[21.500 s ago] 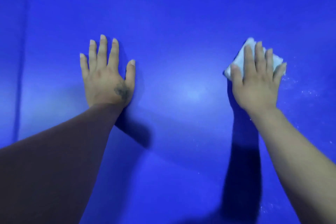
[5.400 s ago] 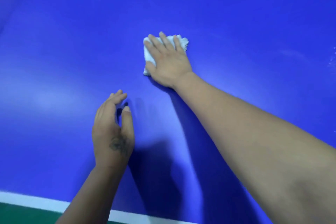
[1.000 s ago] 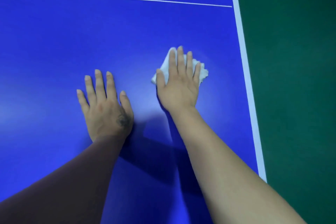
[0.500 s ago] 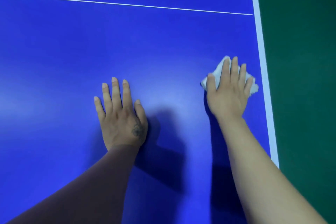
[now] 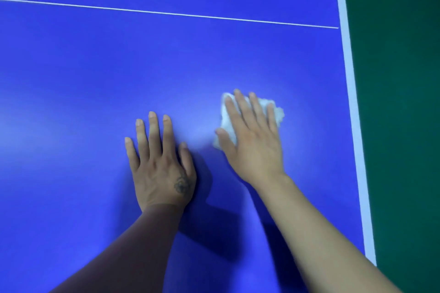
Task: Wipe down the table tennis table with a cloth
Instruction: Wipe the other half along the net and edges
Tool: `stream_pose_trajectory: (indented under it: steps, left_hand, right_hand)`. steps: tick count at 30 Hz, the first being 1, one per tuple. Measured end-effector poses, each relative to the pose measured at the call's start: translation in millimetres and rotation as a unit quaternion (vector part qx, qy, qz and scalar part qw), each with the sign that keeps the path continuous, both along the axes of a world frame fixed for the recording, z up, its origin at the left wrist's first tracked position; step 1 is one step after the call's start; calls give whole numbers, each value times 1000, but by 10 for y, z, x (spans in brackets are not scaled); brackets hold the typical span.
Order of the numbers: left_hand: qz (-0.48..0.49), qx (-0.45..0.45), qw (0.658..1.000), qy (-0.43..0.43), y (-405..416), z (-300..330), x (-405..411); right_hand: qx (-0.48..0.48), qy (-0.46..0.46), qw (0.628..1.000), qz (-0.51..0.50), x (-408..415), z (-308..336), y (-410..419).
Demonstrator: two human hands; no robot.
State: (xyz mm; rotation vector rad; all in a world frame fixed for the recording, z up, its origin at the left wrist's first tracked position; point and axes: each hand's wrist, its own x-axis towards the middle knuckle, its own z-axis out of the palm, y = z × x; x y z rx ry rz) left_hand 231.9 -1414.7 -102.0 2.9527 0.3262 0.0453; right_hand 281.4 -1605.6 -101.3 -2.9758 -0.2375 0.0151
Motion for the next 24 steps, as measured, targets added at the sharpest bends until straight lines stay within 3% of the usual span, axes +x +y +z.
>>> stream_pose_trajectory:
  steps: [5,11,18,24]
  left_hand:
    - [2,5,1000,14,-7,-3,14]
    - [0,10,1000,10,-6,-12,15]
    - [-2,12,1000,4,3,-16,9]
    - [-4,14,1000,-3,13,-36,12]
  right_hand:
    - [-6,42,975,-217,48,62,-845]
    - [24,51,953,-299,1356,22,-1054]
    - [9,63,981,-183,2075,62,-205]
    - [5,14,1000,20,1402,-7,373]
